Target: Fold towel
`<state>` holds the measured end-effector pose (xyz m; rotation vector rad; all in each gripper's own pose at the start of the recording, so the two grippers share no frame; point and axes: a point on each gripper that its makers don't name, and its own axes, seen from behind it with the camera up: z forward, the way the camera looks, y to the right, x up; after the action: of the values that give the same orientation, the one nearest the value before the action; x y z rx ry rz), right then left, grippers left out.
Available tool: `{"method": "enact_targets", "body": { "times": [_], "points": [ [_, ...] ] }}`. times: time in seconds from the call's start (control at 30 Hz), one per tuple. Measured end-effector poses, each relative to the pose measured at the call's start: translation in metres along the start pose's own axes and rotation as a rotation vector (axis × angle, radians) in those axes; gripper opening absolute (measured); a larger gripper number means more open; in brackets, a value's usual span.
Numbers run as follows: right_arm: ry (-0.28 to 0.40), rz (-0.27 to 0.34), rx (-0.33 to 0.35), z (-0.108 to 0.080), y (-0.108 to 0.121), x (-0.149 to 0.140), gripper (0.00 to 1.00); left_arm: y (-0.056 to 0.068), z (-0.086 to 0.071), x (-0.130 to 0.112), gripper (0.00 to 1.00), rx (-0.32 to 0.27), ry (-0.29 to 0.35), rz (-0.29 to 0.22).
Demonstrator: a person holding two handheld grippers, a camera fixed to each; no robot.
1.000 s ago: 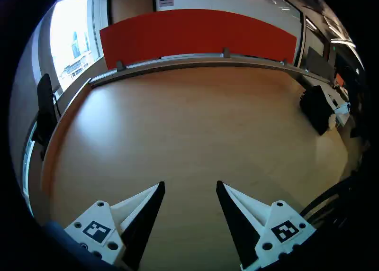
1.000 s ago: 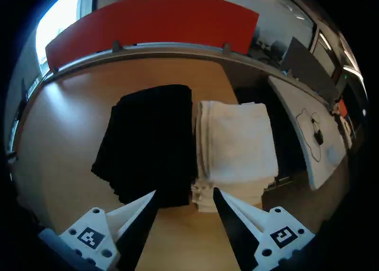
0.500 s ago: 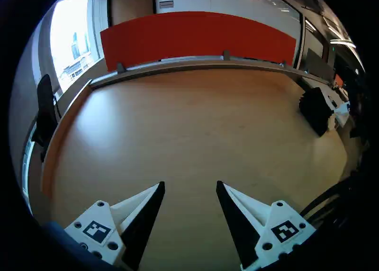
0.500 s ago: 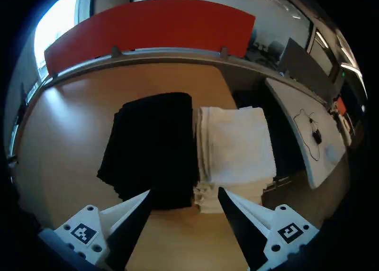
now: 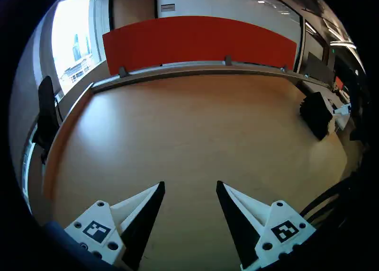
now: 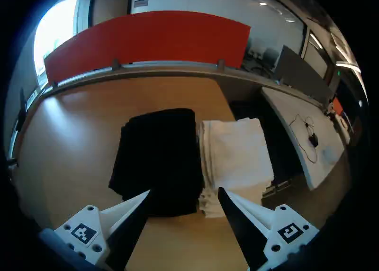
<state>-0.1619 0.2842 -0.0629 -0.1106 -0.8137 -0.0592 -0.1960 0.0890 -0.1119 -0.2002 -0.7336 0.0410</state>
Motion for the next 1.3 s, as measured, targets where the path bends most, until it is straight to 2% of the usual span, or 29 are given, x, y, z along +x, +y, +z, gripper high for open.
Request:
{"method": "enact_targets", "body": {
  "times": [0.3, 0.67, 1.0, 1.3],
  "points": [
    [0.140, 0.029, -0.027, -0.014, -0.013, 0.027, 1.00, -0.008, -0.003, 0.011, 0.80, 0.003, 0.022, -0.009],
    [0.345, 0.101, -0.086, -0.028, -0.014, 0.056, 1.00, -0.012, -0.004, 0.018, 0.80, 0.008, 0.036, -0.022],
    [0.464, 0.126, -0.118, -0.039, -0.016, 0.076, 1.00, -0.011, -0.003, 0.026, 0.80, 0.002, 0.052, -0.033],
    [0.567, 0.134, -0.157, -0.056, -0.017, 0.095, 1.00, -0.015, -0.002, 0.033, 0.80, 0.005, 0.072, -0.055]
  ]
}}
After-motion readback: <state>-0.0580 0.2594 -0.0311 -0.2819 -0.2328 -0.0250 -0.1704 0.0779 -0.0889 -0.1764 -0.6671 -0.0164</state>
